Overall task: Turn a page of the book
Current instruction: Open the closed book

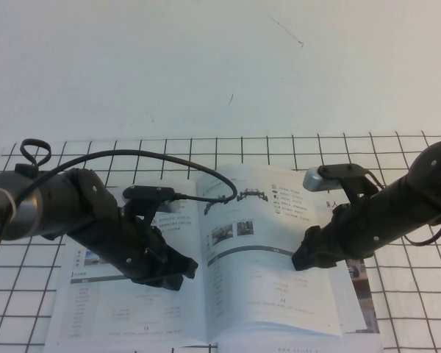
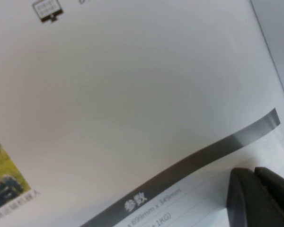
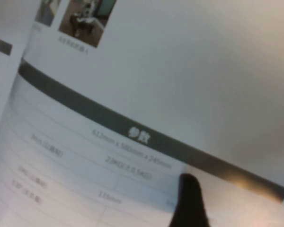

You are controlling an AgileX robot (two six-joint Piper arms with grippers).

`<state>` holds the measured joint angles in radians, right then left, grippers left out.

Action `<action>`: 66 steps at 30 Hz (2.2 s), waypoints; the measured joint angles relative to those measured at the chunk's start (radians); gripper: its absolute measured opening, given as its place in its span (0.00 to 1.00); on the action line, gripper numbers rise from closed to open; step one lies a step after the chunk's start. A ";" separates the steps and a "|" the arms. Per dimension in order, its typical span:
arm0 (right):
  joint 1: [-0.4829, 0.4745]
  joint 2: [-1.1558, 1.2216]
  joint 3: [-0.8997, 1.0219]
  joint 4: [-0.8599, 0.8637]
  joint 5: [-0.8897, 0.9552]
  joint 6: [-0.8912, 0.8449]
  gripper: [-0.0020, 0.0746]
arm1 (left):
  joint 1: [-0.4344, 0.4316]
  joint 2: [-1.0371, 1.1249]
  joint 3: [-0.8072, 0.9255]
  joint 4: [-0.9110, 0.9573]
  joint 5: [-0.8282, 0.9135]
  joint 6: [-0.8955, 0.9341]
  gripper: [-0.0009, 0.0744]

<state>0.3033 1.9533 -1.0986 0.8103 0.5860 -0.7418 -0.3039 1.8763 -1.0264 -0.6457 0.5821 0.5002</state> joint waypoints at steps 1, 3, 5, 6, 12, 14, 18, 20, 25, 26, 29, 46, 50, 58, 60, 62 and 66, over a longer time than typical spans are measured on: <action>0.005 0.000 0.000 0.012 0.000 0.000 0.65 | 0.000 0.000 0.000 0.000 0.000 0.000 0.01; 0.007 0.000 0.000 0.029 0.002 -0.002 0.65 | 0.000 0.000 0.000 0.000 0.000 0.002 0.01; 0.007 0.000 0.000 0.050 0.004 -0.010 0.65 | 0.000 0.000 0.000 0.000 0.000 0.004 0.01; 0.007 0.000 0.000 0.065 0.004 -0.018 0.65 | 0.000 0.000 0.000 0.000 0.000 0.004 0.01; 0.007 0.004 0.000 0.141 0.014 -0.075 0.65 | 0.000 0.000 0.000 0.000 0.002 0.015 0.01; 0.007 0.006 0.000 0.147 0.015 -0.079 0.65 | 0.000 0.000 0.000 -0.004 0.006 0.030 0.01; 0.007 0.018 0.000 0.156 0.015 -0.083 0.65 | 0.000 -0.009 0.000 -0.032 0.013 0.073 0.01; 0.007 0.028 -0.002 0.175 0.017 -0.085 0.65 | 0.000 -0.033 0.000 -0.046 0.018 0.115 0.01; 0.007 0.038 -0.007 0.202 0.023 -0.087 0.65 | -0.004 -0.117 0.000 -0.030 0.028 0.169 0.01; 0.007 0.038 -0.007 0.206 0.023 -0.087 0.65 | -0.012 -0.139 0.000 -0.008 0.028 0.171 0.01; 0.007 0.040 -0.007 0.210 0.023 -0.089 0.65 | -0.057 -0.205 0.000 0.094 0.012 0.136 0.01; 0.007 0.040 -0.007 0.216 0.023 -0.091 0.65 | -0.135 -0.163 0.000 0.197 -0.134 -0.110 0.01; 0.007 0.040 -0.007 0.216 0.023 -0.091 0.65 | -0.148 -0.155 0.000 0.091 -0.080 0.040 0.01; 0.007 0.040 -0.007 0.220 0.023 -0.091 0.65 | -0.232 -0.160 0.000 0.188 -0.050 -0.017 0.01; 0.007 0.040 -0.007 0.222 0.023 -0.091 0.65 | -0.224 -0.160 0.000 0.232 -0.088 -0.112 0.01; 0.007 0.040 -0.007 0.222 0.023 -0.091 0.65 | -0.197 -0.160 0.000 0.252 -0.125 -0.185 0.01; 0.007 0.040 -0.007 0.224 0.023 -0.091 0.65 | -0.130 -0.149 0.000 0.252 -0.134 -0.229 0.01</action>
<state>0.3105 1.9937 -1.1059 1.0344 0.6095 -0.8324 -0.4340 1.7271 -1.0264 -0.3935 0.4479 0.2709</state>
